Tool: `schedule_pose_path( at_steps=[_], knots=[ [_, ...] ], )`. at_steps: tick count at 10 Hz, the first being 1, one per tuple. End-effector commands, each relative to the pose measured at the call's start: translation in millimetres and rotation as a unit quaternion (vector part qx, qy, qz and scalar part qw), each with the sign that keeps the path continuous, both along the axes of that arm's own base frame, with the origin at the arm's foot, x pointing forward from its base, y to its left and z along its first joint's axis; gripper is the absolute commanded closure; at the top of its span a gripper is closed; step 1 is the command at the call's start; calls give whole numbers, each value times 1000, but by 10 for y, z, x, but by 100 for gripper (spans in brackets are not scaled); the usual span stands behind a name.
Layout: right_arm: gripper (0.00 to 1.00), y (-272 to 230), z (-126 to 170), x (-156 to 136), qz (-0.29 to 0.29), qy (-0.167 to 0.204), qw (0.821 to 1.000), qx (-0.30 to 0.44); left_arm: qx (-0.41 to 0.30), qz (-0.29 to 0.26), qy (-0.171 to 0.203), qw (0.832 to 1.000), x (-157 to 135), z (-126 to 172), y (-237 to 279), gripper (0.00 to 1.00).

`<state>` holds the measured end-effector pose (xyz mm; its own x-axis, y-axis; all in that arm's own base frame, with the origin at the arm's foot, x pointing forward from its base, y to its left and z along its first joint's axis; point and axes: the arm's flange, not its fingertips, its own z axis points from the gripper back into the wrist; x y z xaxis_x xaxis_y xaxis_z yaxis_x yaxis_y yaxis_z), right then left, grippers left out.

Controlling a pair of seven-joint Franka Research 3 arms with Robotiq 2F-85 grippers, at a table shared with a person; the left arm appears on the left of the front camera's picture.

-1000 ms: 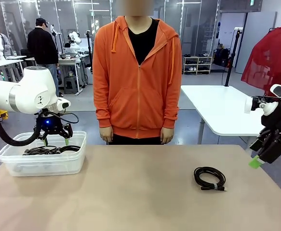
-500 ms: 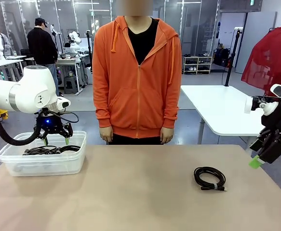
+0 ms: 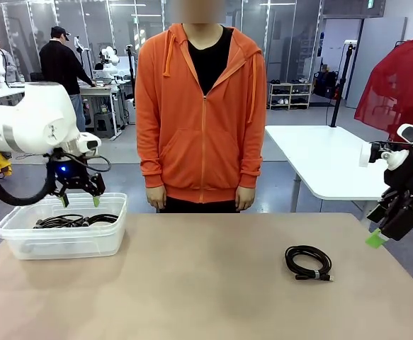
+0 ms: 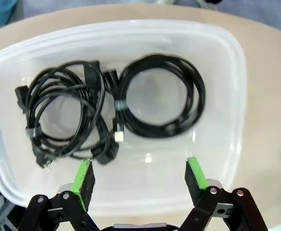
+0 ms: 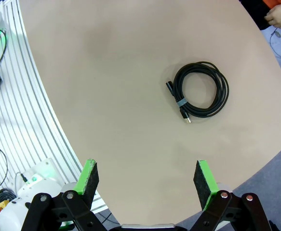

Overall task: Organize and store the cables.
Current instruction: Place the USB Extension Cable into the Organizing box.

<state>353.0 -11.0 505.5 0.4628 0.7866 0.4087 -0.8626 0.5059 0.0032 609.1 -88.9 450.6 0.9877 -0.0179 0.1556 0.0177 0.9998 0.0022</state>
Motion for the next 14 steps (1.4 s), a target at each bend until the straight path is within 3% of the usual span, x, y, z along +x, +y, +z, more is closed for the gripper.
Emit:
schedule_pose_path(
  at_steps=[1,4,6,7,9,11,13,14],
  knots=[
    [0,18,14,-3,-11,2,1000,0,-13,-67,22,997,-453,317,141,5],
    [0,0,0,0,0,0,1000,0,-26,-146,12,989,-1195,639,97,5],
    [0,123,-3,125,107,-21,993,-53,-19,-199,-11,980,-1636,679,4,5],
    [0,239,-77,182,200,-53,975,-86,-13,-216,-19,976,-1927,759,7,5],
    [0,403,-345,419,308,-68,944,-95,-6,-278,-49,959,-2285,855,15,5],
    [0,606,-667,541,336,-45,935,-109,-18,-303,-48,952,-2640,922,32,5],
    [0,678,-783,608,309,-35,944,-107,-48,-322,-52,944,-2823,952,76,5],
    [0,645,-719,477,335,-37,935,-110,-2,-296,-49,954,-2626,955,-30,5]
  ],
)
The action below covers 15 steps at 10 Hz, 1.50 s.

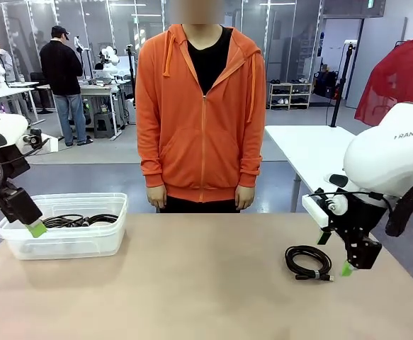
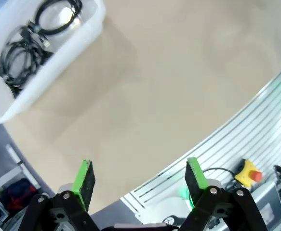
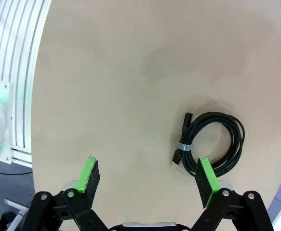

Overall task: Organize and store the cables.
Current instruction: Place the USB Extension Cable into the Organizing box.

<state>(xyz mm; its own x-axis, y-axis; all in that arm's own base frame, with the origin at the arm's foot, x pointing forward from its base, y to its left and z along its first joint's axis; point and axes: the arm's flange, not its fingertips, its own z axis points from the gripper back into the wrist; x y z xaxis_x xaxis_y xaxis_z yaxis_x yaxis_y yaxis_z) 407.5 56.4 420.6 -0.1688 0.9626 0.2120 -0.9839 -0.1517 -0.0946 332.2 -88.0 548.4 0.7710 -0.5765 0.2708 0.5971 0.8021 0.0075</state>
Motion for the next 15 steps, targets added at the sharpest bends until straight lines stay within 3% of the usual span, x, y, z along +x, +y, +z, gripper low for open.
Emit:
schedule_pose_path(
  at_steps=[1,3,4,9,15],
  knots=[
    [0,-29,130,-69,8,-8,1000,3,15,11,3,1000,143,-22,-39,5],
    [0,-2,36,-15,0,-2,1000,-1,15,11,3,1000,143,-22,-39,5],
    [0,3,-37,126,-24,26,999,-7,15,11,3,1000,143,-22,-39,5],
    [0,28,-672,455,-52,56,997,-20,15,11,3,1000,143,-22,-39,5],
    [0,63,-1091,682,-87,9,995,-57,15,11,3,1000,143,-22,-39,5]
  ],
)
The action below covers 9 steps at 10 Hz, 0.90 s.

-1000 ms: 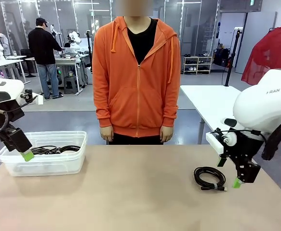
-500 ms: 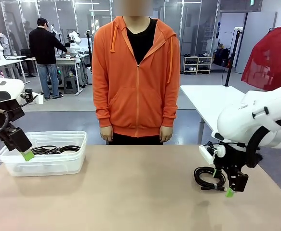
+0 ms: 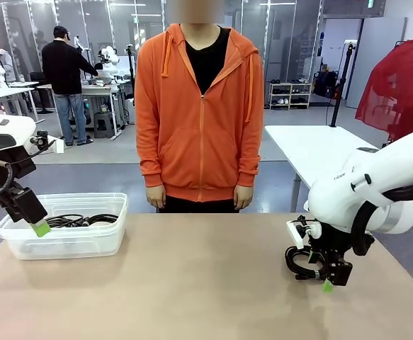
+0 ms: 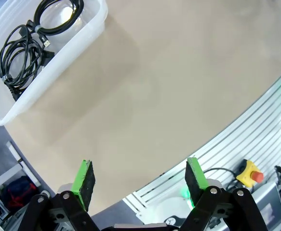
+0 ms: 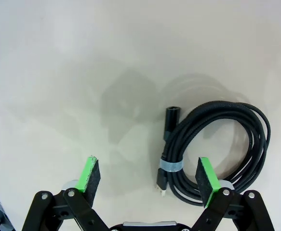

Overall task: Organize and store the cables.
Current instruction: Place the USB Extension Cable into the Organizing box.

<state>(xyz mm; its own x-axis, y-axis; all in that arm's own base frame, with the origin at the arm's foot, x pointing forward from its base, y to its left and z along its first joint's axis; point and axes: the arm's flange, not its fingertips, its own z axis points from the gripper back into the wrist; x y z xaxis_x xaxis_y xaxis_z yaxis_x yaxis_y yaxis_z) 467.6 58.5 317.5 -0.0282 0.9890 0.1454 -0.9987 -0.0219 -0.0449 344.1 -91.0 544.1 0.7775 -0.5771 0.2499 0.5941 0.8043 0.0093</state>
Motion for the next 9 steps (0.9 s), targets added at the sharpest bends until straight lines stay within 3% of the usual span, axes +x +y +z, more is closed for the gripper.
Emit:
schedule_pose_path(
  at_steps=[1,4,5,6,7,9],
  knots=[
    [0,58,-88,115,-17,-8,1000,-21,8,9,-5,1000,24,21,-9,5],
    [0,78,-186,180,-21,7,999,-26,8,9,-5,1000,24,21,-9,5],
    [42,70,-166,178,-23,5,999,-30,8,9,-5,1000,24,21,-9,5],
    [59,74,-148,179,-26,3,999,-42,8,9,-5,1000,24,21,-9,5],
    [100,85,-133,175,-25,3,998,-49,8,9,-5,1000,24,21,-9,5],
    [100,81,-111,190,-23,5,998,-57,8,9,-5,1000,24,21,-9,5]
  ],
)
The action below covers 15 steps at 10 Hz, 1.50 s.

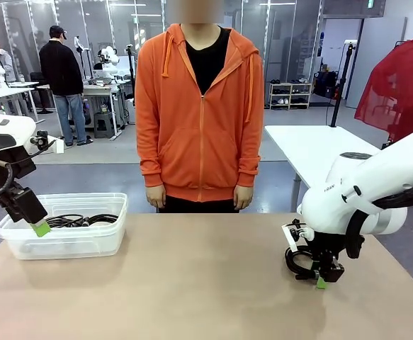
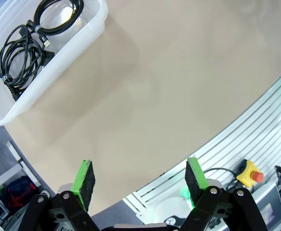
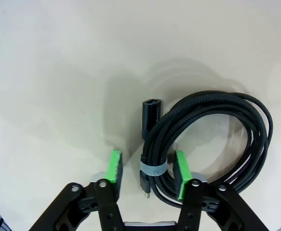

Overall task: Organize and store the cables.
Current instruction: Place the USB Extension Cable into the Organizing box.

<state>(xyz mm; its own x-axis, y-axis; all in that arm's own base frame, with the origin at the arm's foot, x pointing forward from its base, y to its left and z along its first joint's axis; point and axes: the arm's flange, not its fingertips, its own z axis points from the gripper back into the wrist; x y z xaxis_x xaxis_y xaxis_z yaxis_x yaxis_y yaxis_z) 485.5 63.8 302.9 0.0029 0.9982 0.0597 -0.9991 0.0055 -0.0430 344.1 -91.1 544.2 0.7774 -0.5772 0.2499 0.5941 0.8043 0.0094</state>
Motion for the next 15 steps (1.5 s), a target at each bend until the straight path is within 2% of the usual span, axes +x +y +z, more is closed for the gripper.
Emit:
schedule_pose_path(
  at_steps=[1,2,3,5,8,12,15],
  knots=[
    [85,30,55,5,-4,4,1000,-9,8,9,-5,1000,24,20,-9,5],
    [95,32,81,5,-3,3,1000,-7,8,9,-5,1000,24,20,-9,5],
    [100,31,117,1,1,1,1000,-3,8,9,-5,1000,24,20,-9,5],
    [100,30,195,-18,0,-1,1000,-4,8,9,-5,1000,24,20,-9,5],
    [100,68,542,-98,8,20,1000,-22,8,9,-5,1000,24,20,-9,5],
    [100,218,1398,-320,11,12,999,-36,8,9,-5,1000,24,20,-9,5],
    [100,351,1605,-380,2,17,999,-34,8,9,-5,1000,24,20,-9,5]
  ],
)
